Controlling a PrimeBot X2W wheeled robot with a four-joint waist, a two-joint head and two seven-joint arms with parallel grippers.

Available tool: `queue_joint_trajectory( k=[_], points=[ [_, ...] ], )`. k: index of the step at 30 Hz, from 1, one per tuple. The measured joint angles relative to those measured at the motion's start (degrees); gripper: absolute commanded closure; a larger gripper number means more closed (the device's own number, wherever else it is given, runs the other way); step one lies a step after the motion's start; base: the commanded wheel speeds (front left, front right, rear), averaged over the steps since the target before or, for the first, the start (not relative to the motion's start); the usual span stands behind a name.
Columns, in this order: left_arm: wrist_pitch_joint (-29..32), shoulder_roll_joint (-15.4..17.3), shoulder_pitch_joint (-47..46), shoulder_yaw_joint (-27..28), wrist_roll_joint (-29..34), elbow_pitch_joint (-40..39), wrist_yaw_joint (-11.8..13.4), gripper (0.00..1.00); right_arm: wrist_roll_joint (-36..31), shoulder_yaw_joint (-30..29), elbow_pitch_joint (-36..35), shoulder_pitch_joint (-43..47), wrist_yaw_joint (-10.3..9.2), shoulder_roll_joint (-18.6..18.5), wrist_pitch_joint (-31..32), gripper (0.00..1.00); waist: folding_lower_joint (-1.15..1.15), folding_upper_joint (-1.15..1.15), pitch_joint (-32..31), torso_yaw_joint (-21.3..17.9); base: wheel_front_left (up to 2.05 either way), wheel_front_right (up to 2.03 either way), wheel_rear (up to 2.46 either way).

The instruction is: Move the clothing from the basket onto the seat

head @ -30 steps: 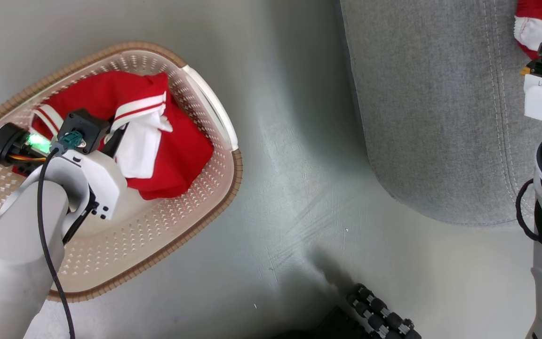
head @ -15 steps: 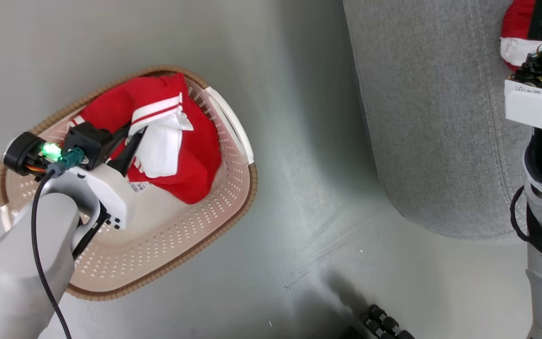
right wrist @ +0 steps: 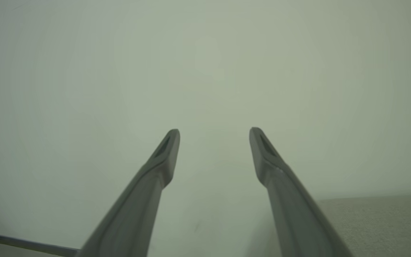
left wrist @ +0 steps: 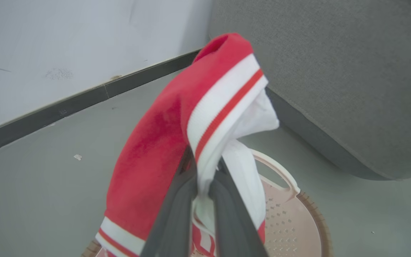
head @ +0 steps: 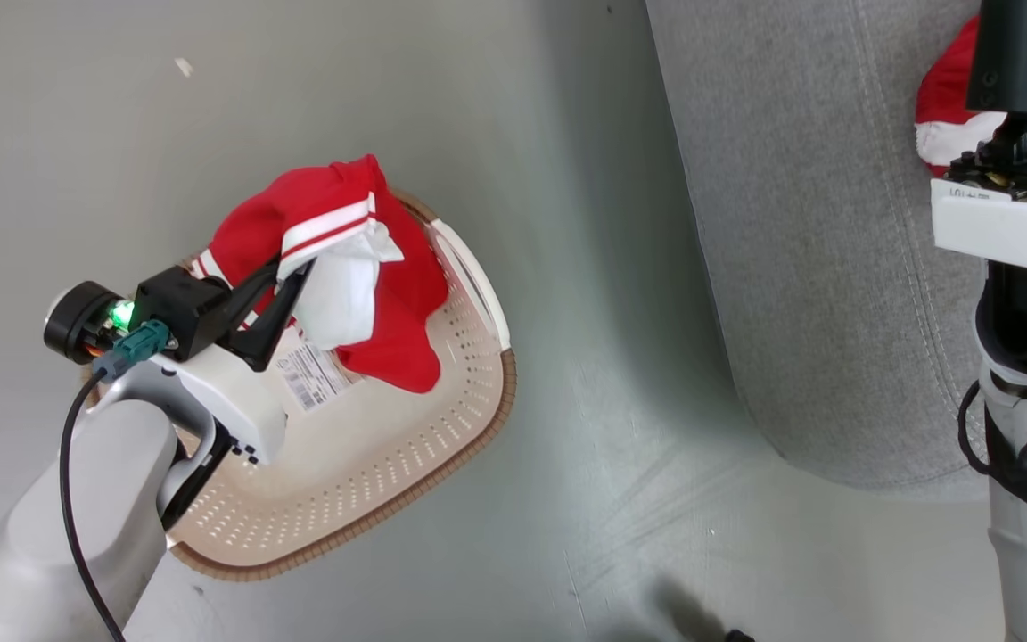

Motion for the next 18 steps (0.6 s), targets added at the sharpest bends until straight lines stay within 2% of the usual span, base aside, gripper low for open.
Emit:
queue_joint_trajectory(
  k=[18],
  points=[
    [-0.7,-0.74,5.91,3.74,-3.47,-10.83,0.0,1.0,-2.58,1.49,4.5,5.07,0.0,-0.03,0.0,0.0,0.0,0.0,-11.0,4.23,0.0,0.0,0.0]
  ],
)
